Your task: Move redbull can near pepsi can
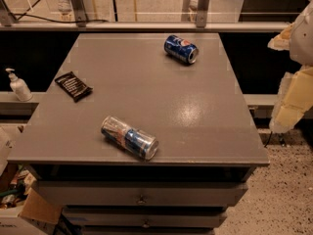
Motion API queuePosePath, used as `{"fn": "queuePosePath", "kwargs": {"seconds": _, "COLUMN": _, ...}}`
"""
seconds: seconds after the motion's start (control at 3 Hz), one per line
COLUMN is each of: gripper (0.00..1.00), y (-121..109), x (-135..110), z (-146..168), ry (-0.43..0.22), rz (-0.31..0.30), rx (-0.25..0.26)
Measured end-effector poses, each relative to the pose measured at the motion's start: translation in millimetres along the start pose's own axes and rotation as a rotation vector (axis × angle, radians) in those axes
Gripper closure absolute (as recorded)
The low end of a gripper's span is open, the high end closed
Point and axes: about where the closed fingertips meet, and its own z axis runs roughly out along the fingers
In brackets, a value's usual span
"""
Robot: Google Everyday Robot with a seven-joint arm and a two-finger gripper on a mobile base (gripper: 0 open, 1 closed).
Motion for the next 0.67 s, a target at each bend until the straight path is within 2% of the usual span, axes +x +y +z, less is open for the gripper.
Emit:
{"fn": "queuePosePath", "kwargs": {"seconds": 0.33, "gripper": 0.00, "y": 0, "x": 0, "z": 0, "ry": -0.001, "rz": 0.000, "rx": 0.002}}
{"fn": "queuePosePath", "kwargs": {"seconds": 0.67, "gripper": 0.00, "y": 9, "x": -13, "z": 5, "ry": -0.047, "rz": 0.030, "rx": -0.031}}
